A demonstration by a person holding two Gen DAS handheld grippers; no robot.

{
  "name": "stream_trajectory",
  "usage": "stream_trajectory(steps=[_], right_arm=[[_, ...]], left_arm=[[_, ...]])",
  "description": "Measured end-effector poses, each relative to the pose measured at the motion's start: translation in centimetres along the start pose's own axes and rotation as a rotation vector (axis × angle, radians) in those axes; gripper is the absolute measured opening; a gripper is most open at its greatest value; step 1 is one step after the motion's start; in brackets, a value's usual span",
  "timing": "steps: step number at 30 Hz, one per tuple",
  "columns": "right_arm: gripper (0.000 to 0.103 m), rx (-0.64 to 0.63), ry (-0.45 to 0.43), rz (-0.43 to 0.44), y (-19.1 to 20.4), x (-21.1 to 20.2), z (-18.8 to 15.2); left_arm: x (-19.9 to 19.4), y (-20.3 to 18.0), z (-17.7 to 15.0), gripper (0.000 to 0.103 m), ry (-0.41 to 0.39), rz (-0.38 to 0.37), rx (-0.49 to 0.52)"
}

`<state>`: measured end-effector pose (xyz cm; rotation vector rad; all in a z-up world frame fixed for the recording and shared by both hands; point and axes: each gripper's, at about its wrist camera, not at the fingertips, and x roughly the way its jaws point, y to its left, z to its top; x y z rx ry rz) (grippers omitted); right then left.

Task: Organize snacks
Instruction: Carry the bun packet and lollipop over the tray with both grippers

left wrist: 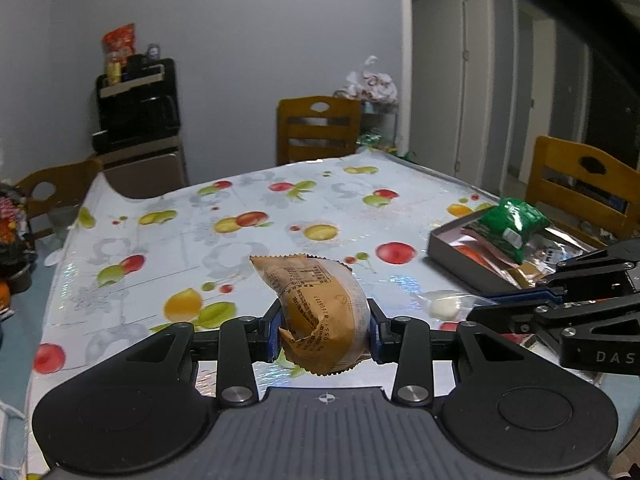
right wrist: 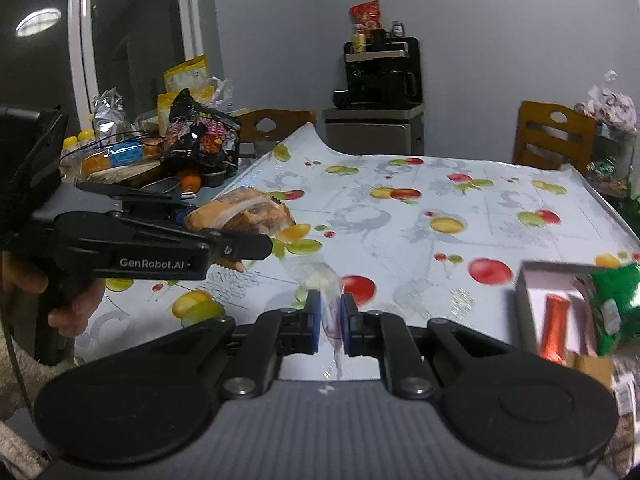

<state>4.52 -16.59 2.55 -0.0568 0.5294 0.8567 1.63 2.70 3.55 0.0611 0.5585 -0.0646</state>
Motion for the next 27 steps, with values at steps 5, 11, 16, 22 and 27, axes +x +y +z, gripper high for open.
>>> stream_trajectory(steps=[5,11,16,22,27], right_arm=[[0.009,0.03,-0.011,-0.055,-2.4,-2.5,-1.1],[0.009,0.083,-0.022,-0.129,-5.8,-5.4,-2.5],[0.009,0.109,-0.015,-0.168,-7.7,-7.5,-4.1],[0.009,0.141,-0.022,-0.23,-9.7,-9.4,-5.6],[0.009,0.169,-0.034,-0.321,-12.1,-11.2,-6.9]], left_arm=[[1.3,-2.4,0.9,0.04,0.003,-0.05,0.034],[3.2,-6.1,1.7,0.04,0.008,-0.114,0.085],[4.7,-9.2,2.0,0.041,0.02,-0.182,0.124],[6.3,-12.5,1.9,0.041,0.045,-0.262,0.157],[7.7,-15.5,1.7,0.041,0.067,-0.312,0.183]])
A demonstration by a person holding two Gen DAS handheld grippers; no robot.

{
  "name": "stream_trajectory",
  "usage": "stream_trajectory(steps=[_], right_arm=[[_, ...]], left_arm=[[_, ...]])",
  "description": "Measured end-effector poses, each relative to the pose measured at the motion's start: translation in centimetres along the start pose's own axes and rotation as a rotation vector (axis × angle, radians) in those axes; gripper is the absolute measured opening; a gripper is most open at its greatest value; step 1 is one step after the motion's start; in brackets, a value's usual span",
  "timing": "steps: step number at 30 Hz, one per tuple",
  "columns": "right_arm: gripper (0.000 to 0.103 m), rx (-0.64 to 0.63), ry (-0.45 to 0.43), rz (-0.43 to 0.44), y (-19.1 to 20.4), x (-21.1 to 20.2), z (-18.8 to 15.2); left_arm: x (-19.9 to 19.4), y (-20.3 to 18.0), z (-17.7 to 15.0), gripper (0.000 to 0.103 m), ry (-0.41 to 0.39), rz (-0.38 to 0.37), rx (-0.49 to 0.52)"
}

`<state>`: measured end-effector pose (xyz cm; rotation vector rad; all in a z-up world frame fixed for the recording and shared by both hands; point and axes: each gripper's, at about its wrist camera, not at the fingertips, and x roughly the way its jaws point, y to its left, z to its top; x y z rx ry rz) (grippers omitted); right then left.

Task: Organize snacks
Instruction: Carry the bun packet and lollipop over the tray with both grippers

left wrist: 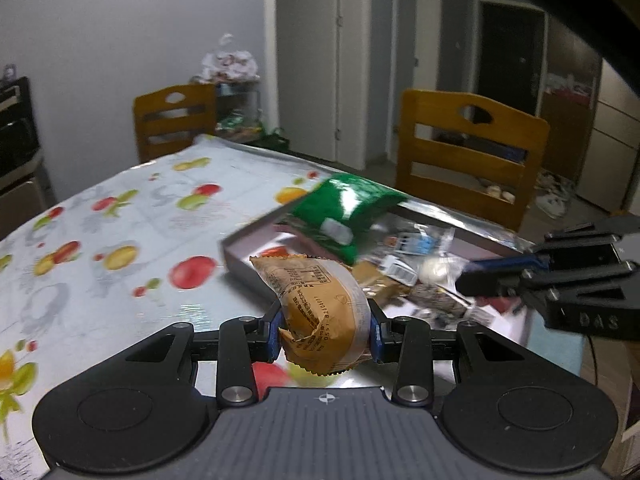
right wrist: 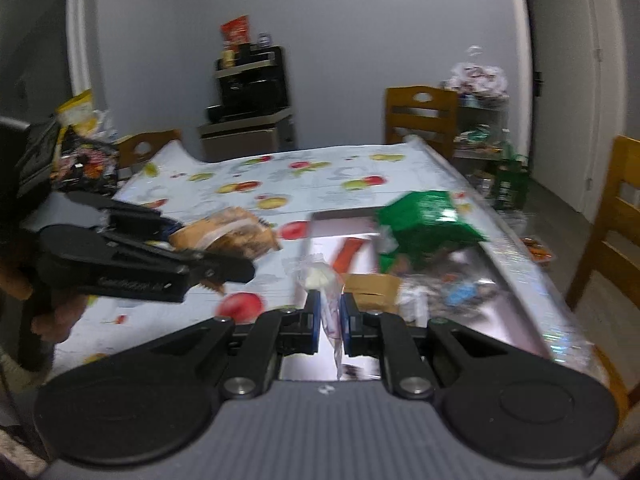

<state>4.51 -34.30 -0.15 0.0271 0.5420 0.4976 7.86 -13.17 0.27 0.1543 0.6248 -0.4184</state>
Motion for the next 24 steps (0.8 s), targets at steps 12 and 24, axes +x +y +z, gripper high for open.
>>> stream_trajectory(steps=[12,24], right_arm=[[0.009,0.026,0.032,-0.163,-6.0,0.1,-2.0],[0.009,-0.002,0.066,-0.145,-6.5,2.3,-2.7]], left_arm=[[4.6,-4.6,0.2,0.041,0.079,-0.087,0.041],[7.2,-5.0,-0.1,0.041,0.177,-0.074,0.0]])
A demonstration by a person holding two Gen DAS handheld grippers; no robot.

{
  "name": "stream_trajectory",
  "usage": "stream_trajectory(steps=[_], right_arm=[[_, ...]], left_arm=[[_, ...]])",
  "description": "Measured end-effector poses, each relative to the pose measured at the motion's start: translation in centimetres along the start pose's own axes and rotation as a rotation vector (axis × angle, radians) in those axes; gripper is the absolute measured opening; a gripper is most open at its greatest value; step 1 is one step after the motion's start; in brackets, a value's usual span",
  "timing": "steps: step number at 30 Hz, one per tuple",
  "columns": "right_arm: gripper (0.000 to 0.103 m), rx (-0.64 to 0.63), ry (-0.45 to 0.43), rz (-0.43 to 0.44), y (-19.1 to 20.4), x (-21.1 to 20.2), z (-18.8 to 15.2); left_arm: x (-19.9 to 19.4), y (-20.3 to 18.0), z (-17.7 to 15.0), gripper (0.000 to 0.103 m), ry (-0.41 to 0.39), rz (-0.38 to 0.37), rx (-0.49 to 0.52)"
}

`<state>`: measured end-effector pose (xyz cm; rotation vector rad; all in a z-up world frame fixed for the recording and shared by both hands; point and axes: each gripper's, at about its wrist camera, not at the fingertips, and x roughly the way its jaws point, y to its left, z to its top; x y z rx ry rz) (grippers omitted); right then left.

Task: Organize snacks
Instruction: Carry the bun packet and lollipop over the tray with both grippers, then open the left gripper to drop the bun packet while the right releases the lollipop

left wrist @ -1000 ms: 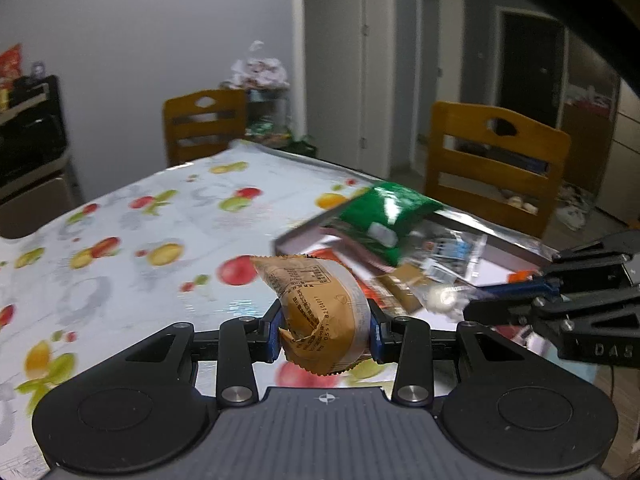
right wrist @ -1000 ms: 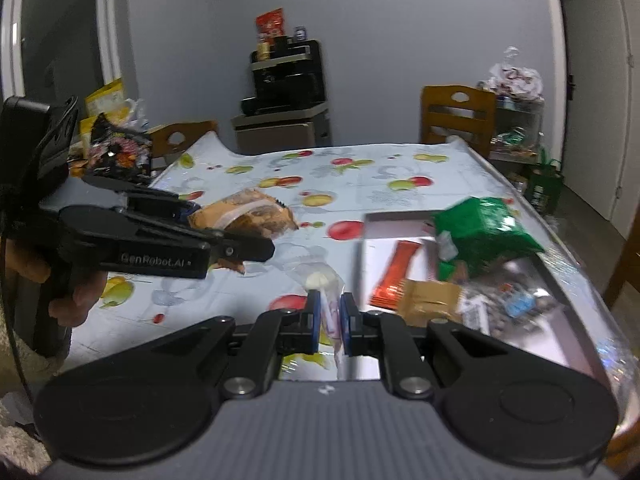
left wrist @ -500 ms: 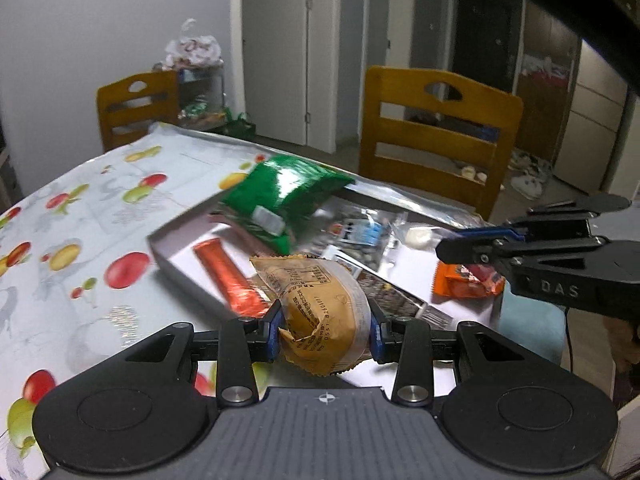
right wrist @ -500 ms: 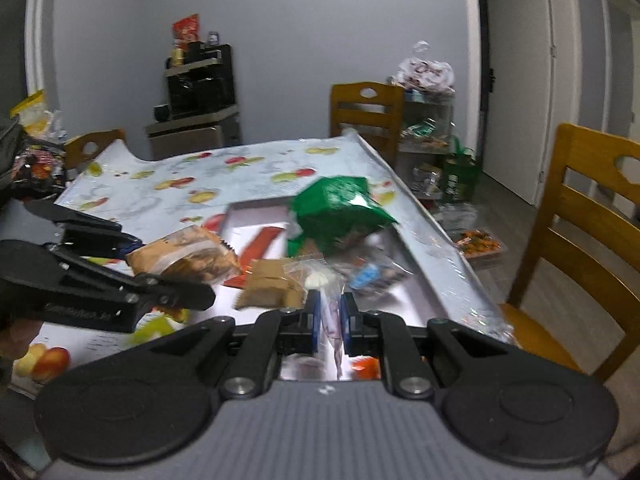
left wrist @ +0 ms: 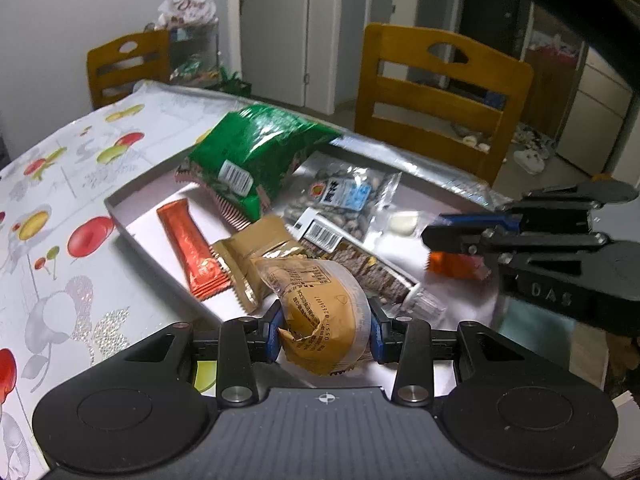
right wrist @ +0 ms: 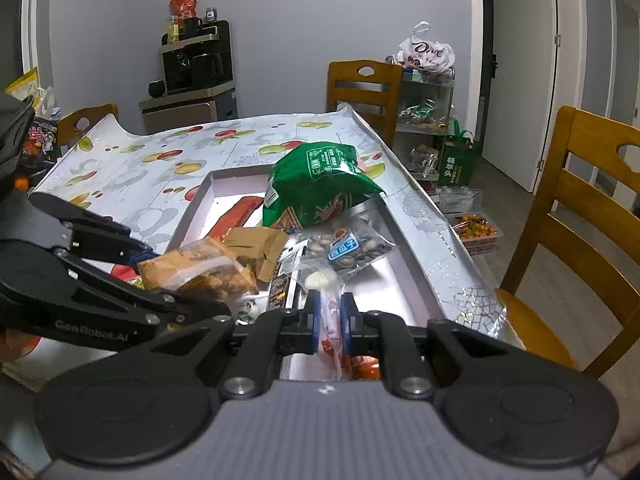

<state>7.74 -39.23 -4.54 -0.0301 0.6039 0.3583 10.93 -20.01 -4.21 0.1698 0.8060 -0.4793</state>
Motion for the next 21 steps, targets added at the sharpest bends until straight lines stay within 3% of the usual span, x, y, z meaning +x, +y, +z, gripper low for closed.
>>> stream_trajectory(steps=[16,19,21], right_arm=[[0.009,-0.006,-0.004,-0.044,-0.1,1.5,0.3],[0.009,-0.016,-0.006,-0.05,0.0,1.4,0.3],[0.01,-0.014,-0.005,-0.046,0.0,1.4,0.4]], left_arm=[[0.0,-0.2,0.0,0.047,-0.003,0.005,0.023],[-0.2,-0.3,0.1,0.055,-0.015,0.006,0.028],[-0.5,-0.4,0.1,0.071,-0.032,0.015,0.035]])
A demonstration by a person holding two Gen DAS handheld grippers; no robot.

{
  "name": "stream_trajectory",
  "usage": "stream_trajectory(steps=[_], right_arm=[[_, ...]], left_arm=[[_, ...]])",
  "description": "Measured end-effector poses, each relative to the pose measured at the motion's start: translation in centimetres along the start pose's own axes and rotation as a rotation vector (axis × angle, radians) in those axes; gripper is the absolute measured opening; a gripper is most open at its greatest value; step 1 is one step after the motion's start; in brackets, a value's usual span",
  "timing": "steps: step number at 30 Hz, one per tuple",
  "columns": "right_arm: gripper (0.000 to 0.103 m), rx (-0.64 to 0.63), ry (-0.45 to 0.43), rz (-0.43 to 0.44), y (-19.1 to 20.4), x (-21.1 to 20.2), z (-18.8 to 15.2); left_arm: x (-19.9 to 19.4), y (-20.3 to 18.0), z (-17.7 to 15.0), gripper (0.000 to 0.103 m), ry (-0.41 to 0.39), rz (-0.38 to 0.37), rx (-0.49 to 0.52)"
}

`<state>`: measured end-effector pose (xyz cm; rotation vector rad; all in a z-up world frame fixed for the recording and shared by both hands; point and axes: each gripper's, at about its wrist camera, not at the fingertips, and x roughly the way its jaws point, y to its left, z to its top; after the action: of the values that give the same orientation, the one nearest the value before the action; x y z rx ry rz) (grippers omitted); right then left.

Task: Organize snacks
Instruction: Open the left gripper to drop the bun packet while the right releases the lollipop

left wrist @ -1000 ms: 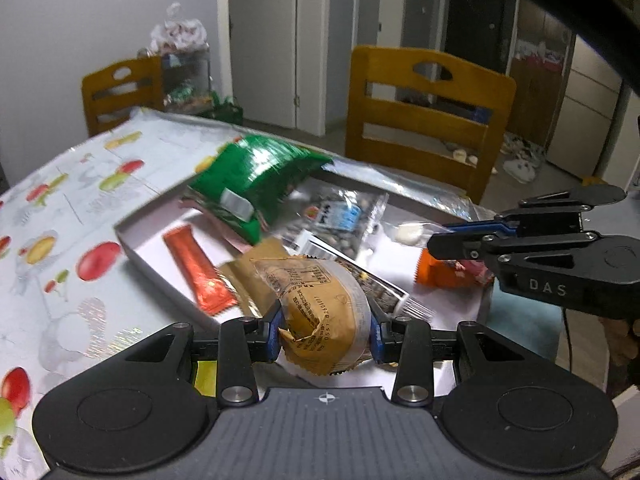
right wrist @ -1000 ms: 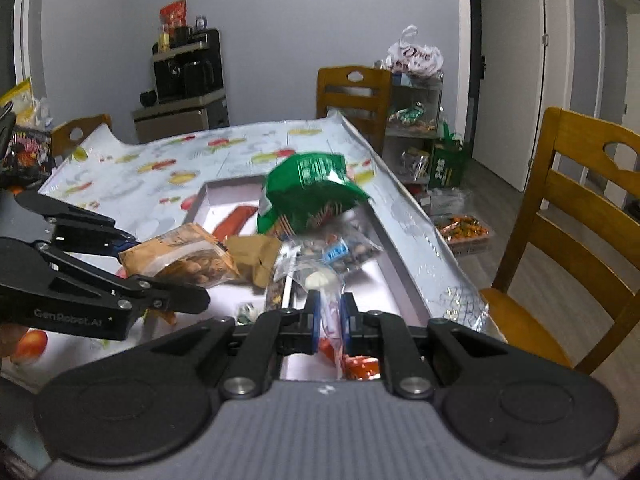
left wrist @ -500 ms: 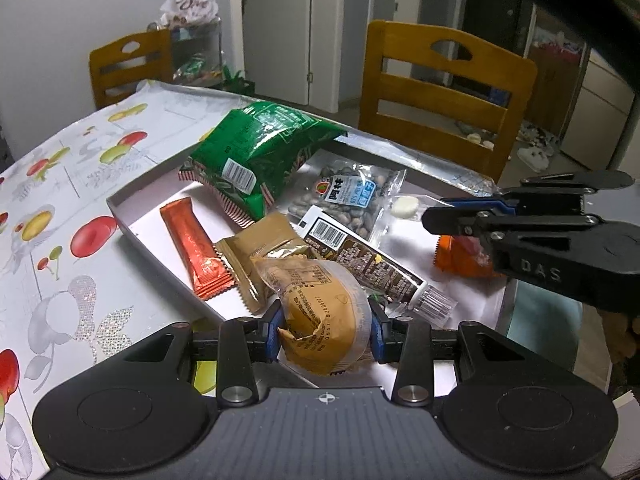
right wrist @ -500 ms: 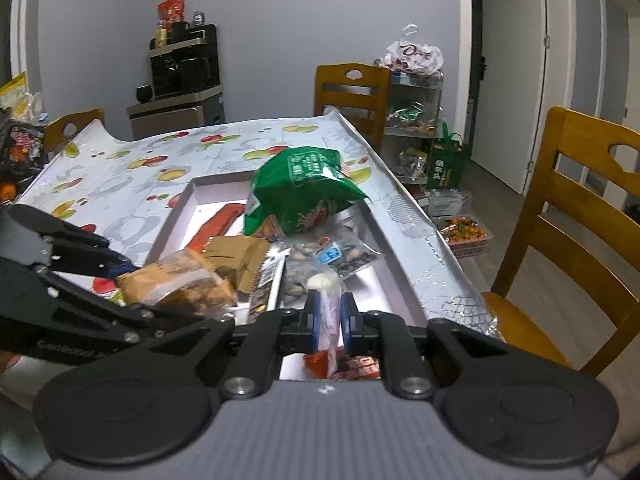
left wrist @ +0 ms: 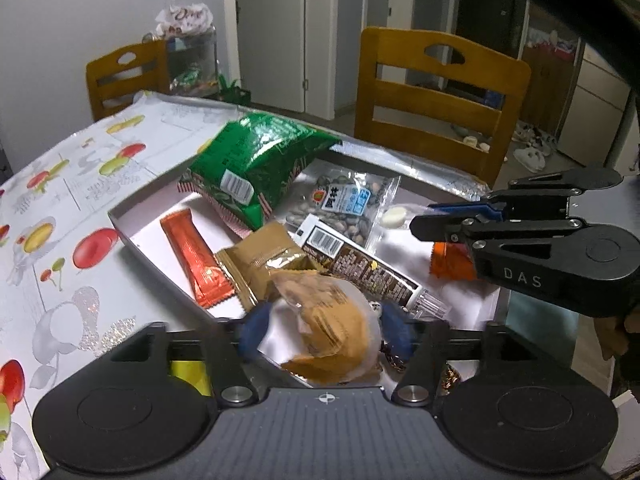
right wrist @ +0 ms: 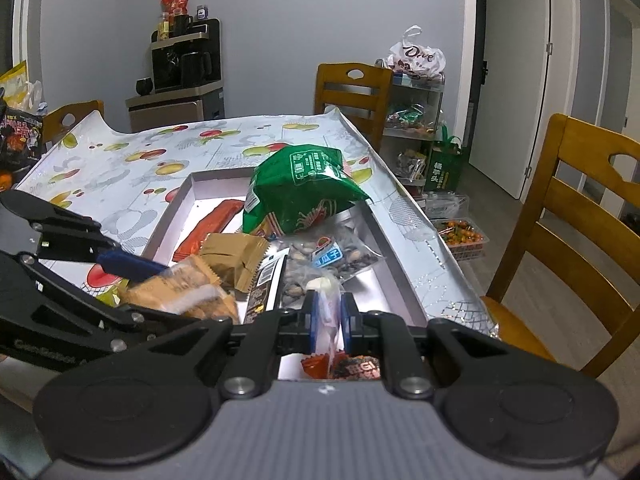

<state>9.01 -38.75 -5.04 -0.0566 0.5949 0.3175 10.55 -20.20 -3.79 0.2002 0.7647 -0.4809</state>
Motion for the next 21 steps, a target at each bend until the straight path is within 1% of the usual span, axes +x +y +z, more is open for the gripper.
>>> stream_trajectory(steps=[2,5,6,7,11,13,14,15,16,17,18,19,21], right_arm=[[0.011,0.011,0.003,0.005,0.0,0.0,0.1],[0.016,0.019,0.002,0.016,-0.1,0.0,0.1],[0.017,0.019,0.001,0.019,0.0,0.0,0.1],[0.017,0.02,-0.001,0.02,0.0,-0.1,0.2],[0.017,0.035,-0.002,0.027,0.0,-0.1,0.3],[0.017,0.052,0.0,0.036,-0.2,-0.1,0.4],[0.022,0.06,0.001,0.042,-0.3,-0.1,0.4],[0.041,0.069,0.001,0.051,-0.4,-0.1,0.5],[0.056,0.079,-0.003,0.063,-0.5,-0.2,0.5],[0.077,0.089,-0.012,0.073,-0.5,-0.3,0.6],[0.084,0.099,-0.028,0.046,-0.5,-0.5,0.6],[0.086,0.096,-0.04,0.027,-0.4,-0.6,0.6],[0.086,0.098,-0.047,0.034,-0.5,-0.8,0.7]], left_arm=[[-0.3,-0.2,0.0,0.075,-0.02,0.01,0.013],[-0.5,-0.2,0.1,0.084,-0.027,0.019,0.015],[-0.6,-0.1,0.1,0.085,-0.03,0.019,0.013],[-0.6,-0.1,0.1,0.085,-0.031,0.018,0.011],[-0.9,0.1,0.0,0.094,-0.041,0.019,0.0],[-1.0,0.2,0.0,0.097,-0.051,0.02,-0.005],[-1.1,0.2,0.0,0.099,-0.057,0.021,-0.008],[-1.2,0.3,0.0,0.102,-0.061,0.023,-0.01],[-1.3,0.4,0.0,0.103,-0.066,0.025,-0.014],[-1.4,0.4,0.0,0.103,-0.073,0.022,-0.016],[-1.5,0.6,0.0,0.103,-0.079,0.019,-0.023],[-1.6,0.7,0.1,0.103,-0.082,0.016,-0.028],[-1.7,0.9,0.1,0.103,-0.088,0.022,-0.03]])
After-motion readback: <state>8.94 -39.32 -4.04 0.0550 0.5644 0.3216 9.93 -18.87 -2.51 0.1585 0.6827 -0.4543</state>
